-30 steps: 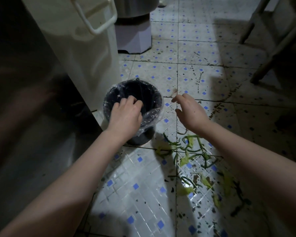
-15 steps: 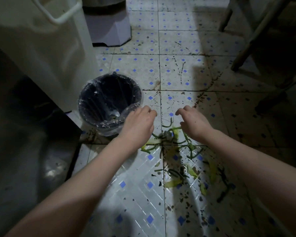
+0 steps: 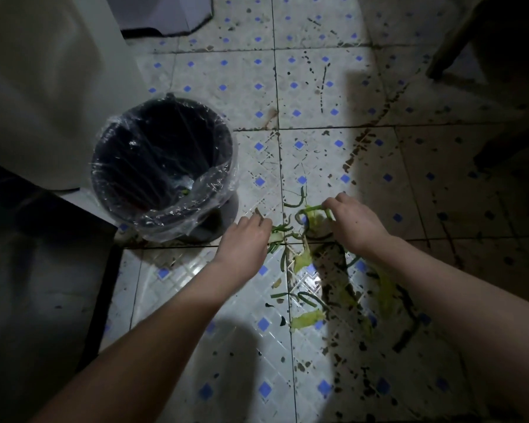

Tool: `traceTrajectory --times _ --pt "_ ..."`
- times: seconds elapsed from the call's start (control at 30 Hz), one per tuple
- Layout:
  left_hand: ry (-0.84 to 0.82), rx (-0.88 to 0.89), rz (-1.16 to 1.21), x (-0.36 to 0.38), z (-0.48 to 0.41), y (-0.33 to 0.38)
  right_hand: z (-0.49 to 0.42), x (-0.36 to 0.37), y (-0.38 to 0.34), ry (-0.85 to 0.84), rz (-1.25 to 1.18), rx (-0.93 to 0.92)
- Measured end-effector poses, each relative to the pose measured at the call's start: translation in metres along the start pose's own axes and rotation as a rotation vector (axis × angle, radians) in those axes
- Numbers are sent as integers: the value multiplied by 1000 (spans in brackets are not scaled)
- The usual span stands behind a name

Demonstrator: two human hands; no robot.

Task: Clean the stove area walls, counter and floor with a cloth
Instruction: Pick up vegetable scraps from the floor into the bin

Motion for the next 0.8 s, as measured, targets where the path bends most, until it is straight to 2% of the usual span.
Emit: traceTrajectory --times 0.33,0.8 --pt "-74 15 -21 42 -15 10 -7 24 11 -18 -63 17" --pt "-143 43 7 55 -21 15 -19 45 10 -17 -111 -15"
Point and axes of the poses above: each hand's wrist, its own z-axis away from the middle knuckle, its own x-axis out of the palm, y = z × x, the point moved 8 cm from there along -z, towards the middle knuckle, and after that the axes turned 9 degrees about -z, right-handed, at the moved point
